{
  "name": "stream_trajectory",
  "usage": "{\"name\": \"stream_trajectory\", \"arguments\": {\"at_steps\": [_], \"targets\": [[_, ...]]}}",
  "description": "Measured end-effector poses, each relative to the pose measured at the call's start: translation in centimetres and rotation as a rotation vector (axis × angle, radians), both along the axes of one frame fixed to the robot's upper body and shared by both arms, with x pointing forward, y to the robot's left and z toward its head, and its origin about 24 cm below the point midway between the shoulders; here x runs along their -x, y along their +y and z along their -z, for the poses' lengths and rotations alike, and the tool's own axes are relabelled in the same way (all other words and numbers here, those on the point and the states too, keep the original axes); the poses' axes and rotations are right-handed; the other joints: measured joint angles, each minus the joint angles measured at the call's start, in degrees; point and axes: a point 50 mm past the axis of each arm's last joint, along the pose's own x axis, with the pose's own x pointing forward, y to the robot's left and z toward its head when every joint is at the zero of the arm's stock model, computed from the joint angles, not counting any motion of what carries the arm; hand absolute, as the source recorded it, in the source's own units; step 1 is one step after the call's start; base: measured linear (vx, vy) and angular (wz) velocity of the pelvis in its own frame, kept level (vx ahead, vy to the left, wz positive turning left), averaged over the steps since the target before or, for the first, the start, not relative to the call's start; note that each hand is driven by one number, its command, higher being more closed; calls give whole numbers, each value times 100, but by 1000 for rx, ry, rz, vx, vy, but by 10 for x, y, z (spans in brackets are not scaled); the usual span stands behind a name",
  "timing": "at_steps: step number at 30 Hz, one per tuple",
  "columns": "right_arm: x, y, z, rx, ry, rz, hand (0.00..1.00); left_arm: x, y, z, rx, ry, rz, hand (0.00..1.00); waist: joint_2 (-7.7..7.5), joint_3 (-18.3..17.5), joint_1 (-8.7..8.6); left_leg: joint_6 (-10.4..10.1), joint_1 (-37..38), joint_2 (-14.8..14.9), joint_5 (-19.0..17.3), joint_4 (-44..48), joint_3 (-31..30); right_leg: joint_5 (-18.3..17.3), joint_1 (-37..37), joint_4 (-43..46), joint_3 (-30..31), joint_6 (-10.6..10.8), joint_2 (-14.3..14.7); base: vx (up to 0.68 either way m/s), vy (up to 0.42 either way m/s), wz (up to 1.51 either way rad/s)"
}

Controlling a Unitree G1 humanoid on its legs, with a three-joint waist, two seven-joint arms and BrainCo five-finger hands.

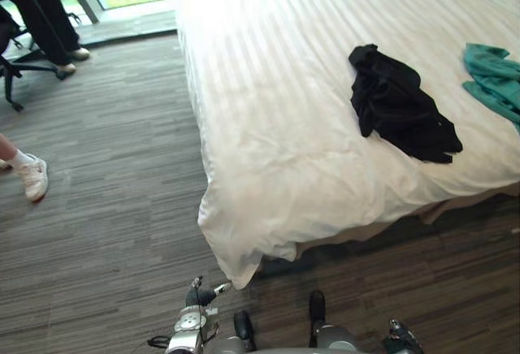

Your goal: Tidy the bed and pick cloth on bed and put in laundry

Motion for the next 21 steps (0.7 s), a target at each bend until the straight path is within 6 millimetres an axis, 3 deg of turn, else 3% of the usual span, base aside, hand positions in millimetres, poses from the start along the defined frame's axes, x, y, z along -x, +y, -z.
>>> {"name": "stream_trajectory", "arguments": {"at_steps": [3,4,5,6,7,8,9,10,12,14,15,16,17,18,20,21], "targets": [[-8,8,0,27,31,-177,0,17,6,5,-24,54,37,0,-31,-16,-8,-50,255,9,-139,86,130,-14,179,1,239,11,37,-9,0,-32],[-10,11,1,36,47,-248,0,19,8,5,-37,63,49,0,-98,-10,8,-31,129,5,-329,526,131,-12,178,4,373,8,22,-43,13,-41],[-11,13,1,39,55,-286,0,20,10,5,-43,65,51,0,-162,-10,34,12,-2,15,-446,888,-14,-12,137,29,476,8,2,-63,-29,-76],[-13,15,2,47,69,-346,0,22,11,6,-44,72,49,0,-269,-15,114,109,-247,17,-661,1603,-601,-15,8,175,809,11,-16,-67,-48,-148],[-16,13,0,69,74,-396,0,26,9,7,-31,77,33,0,-265,-10,242,2,-327,65,-1018,2087,-1299,-84,-158,334,1279,20,99,-71,-35,-186],[-16,10,0,81,78,-418,0,26,7,8,-28,80,34,0,-194,-52,289,-169,-328,129,-1228,2217,-1560,-85,-217,389,1508,12,239,-78,40,-215],[-14,5,-1,101,91,-453,0,27,4,9,-20,88,47,0,-16,-145,271,-340,-258,242,-1678,2280,-1913,-43,-333,418,1839,22,475,-101,125,-171],[-8,2,0,105,112,-455,0,24,2,9,-21,93,86,0,-2,-178,123,-192,-158,253,-1938,2201,-1948,25,-406,419,2032,86,535,-106,155,-133],[11,7,6,69,155,-436,0,12,5,6,-54,78,144,0,-243,-242,-54,-163,-108,45,-1913,2041,-1651,63,-584,428,2367,203,389,-138,171,-86],[27,16,10,35,187,-423,0,-1,9,1,-94,56,206,0,-497,-210,-46,24,-74,-178,-1797,1813,-1246,-1,-830,420,2757,339,281,-120,130,-107],[34,22,12,10,201,-412,0,-7,12,-2,-118,46,235,0,-603,-78,-61,188,-54,-221,-1653,1764,-943,-234,-889,322,2717,314,234,-88,83,-85],[37,23,12,8,207,-409,0,-11,13,-4,-125,39,239,0,-570,-5,-72,253,-42,-174,-1594,1744,-781,-496,-907,303,2519,269,228,-100,91,-113],[38,30,14,-14,208,-410,0,-10,12,-3,-123,41,239,0,-405,99,-49,282,-24,4,-1555,1704,-478,-576,-1230,938,1703,36,256,-42,85,-114],[40,26,14,-9,210,-403,0,-3,15,-1,-123,61,222,0,-335,135,-73,273,118,122,-1534,1597,-199,-683,-1386,2064,946,-277,247,-14,71,-117],[41,28,14,-9,211,-410,0,8,19,2,-125,93,211,0,-337,121,-38,258,385,157,-1514,1489,141,-1117,-1100,3143,314,-398,191,63,50,-100],[41,28,14,-6,211,-419,0,11,20,3,-127,100,208,0,-385,89,-9,257,480,94,-1514,1469,328,-1287,-955,3056,123,-403,118,105,65,-117]]}}
